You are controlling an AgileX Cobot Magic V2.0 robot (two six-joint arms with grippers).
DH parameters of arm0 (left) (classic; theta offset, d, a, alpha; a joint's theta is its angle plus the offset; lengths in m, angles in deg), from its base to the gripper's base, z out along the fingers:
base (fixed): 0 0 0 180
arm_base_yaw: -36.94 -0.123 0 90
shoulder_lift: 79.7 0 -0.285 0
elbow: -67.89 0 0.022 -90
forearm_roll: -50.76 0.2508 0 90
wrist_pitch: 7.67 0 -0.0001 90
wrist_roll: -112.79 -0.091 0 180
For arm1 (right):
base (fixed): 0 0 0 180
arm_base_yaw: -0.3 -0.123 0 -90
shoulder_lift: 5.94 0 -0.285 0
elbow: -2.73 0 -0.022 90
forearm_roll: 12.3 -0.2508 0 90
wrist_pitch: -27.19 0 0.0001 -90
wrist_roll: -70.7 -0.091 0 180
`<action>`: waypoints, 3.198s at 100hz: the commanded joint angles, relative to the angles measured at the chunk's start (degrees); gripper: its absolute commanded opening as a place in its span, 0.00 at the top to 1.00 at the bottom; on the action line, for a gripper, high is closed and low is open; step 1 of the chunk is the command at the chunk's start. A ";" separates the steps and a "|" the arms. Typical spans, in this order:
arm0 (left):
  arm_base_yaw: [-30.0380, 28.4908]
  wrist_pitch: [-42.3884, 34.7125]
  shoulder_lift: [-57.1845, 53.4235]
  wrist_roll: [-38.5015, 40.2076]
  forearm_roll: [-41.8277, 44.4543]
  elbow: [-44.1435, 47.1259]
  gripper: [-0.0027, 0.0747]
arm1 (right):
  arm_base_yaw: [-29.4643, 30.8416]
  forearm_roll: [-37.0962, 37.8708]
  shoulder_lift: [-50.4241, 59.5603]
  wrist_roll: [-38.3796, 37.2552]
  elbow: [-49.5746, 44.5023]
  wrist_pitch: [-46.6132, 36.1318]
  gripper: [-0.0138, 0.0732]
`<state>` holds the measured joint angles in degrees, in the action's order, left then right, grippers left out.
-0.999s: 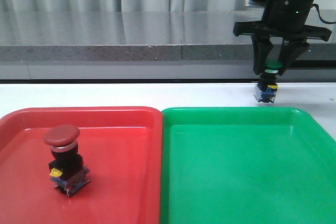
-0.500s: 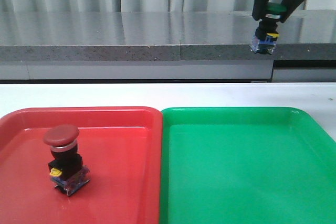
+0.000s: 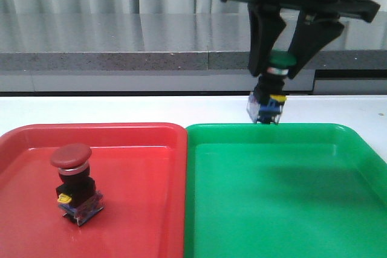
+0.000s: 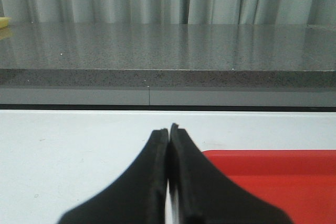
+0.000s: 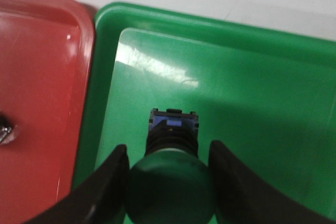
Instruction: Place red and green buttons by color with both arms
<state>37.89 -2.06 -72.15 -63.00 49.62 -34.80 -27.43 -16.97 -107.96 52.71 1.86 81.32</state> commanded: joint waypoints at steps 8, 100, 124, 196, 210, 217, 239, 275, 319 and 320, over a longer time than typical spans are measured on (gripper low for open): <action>0.11 -4.19 -1.70 0.06 -0.37 0.62 0.99 | -2.55 0.43 3.20 -3.10 -6.34 -7.15 0.63; 0.11 -4.19 -1.70 0.06 -0.37 0.62 0.99 | -3.99 0.43 2.34 -0.56 -14.74 -16.39 0.20; 0.11 -4.19 -1.70 0.06 -0.37 0.62 0.99 | -0.17 -3.42 11.65 4.14 -15.84 -17.39 0.21; 0.11 -4.19 -1.70 0.06 -0.37 0.62 0.99 | 26.50 4.67 47.51 6.53 -38.48 -24.41 0.91; 0.11 -4.19 -1.70 0.06 -0.37 0.62 0.99 | 27.04 5.09 54.72 9.95 -43.50 -26.06 0.91; 0.11 -4.19 -1.70 0.06 -0.37 0.62 0.99 | 27.04 5.09 58.86 9.95 -45.86 -27.34 0.91; 0.11 -4.19 -1.70 0.06 -0.37 0.62 0.99 | 27.04 5.23 72.72 9.95 -54.62 -41.86 0.91; 0.11 -4.19 -1.70 0.06 -0.37 0.62 0.99 | 27.04 6.39 84.64 9.95 -65.73 -45.43 0.91; 0.11 -4.19 -1.70 0.06 -0.37 0.62 0.99 | 28.01 3.44 96.06 9.95 -76.90 -51.79 0.91; 0.11 -4.19 -1.70 0.06 -0.37 0.62 0.99 | 28.19 3.44 96.06 9.95 -76.90 -51.96 0.91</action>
<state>37.89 -2.06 -72.15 -63.00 49.62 -34.80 -0.31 -11.99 -13.13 62.29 -75.44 34.72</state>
